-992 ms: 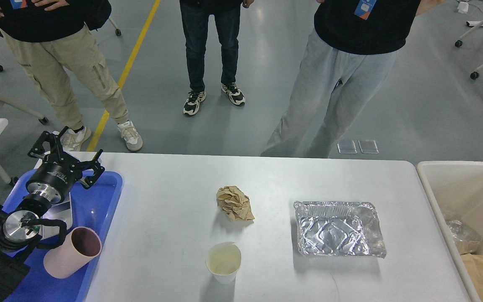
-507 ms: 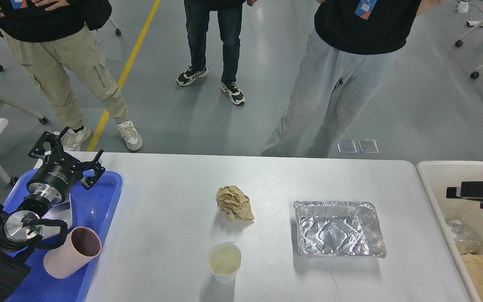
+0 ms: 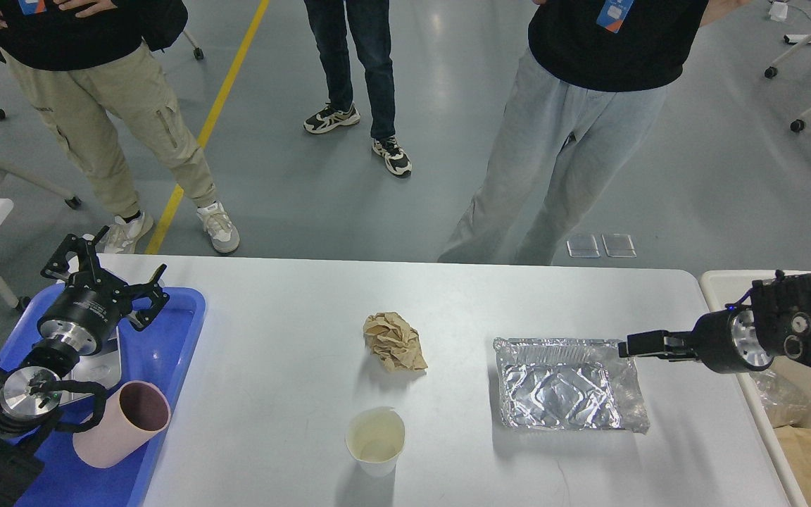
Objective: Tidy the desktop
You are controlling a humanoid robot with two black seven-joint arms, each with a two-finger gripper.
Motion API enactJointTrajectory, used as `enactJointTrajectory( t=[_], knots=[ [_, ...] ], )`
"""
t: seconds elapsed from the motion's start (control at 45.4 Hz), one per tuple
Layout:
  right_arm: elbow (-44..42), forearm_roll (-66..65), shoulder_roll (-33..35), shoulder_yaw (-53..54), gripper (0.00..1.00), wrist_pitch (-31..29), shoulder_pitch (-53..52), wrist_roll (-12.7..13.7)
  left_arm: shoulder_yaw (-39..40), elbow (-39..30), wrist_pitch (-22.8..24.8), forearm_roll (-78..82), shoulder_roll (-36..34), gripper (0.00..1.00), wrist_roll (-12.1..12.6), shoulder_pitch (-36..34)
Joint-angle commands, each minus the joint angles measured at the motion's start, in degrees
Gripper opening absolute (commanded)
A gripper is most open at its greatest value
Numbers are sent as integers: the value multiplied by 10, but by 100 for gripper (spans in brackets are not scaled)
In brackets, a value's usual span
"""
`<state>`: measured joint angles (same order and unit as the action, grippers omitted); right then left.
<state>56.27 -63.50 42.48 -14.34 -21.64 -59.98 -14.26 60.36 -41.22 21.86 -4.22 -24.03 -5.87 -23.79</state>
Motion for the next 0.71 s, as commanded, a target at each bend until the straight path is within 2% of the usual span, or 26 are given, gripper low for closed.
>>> enactJointTrajectory(
  t=[0.0,0.331,0.441,0.617,0.683],
  knots=[
    [-31,0,-36,-26,94,32,26,-11,0,1,0,0,-2,97,0,2],
    [-71,0,-100,-54,93,56,36,-12,0,1,0,0,-5,97,0,5],
    [-89,0,-122,-57,80,56,43,-13,0,1,0,0,-4,97,-2,5],
    [-117,0,-140,-97,74,56,46,-13,0,2,1,0,-5,97,-2,6],
    [-118,0,-139,-100,65,59,47,-13,2,2,2,0,-5,97,-2,6]
  ],
)
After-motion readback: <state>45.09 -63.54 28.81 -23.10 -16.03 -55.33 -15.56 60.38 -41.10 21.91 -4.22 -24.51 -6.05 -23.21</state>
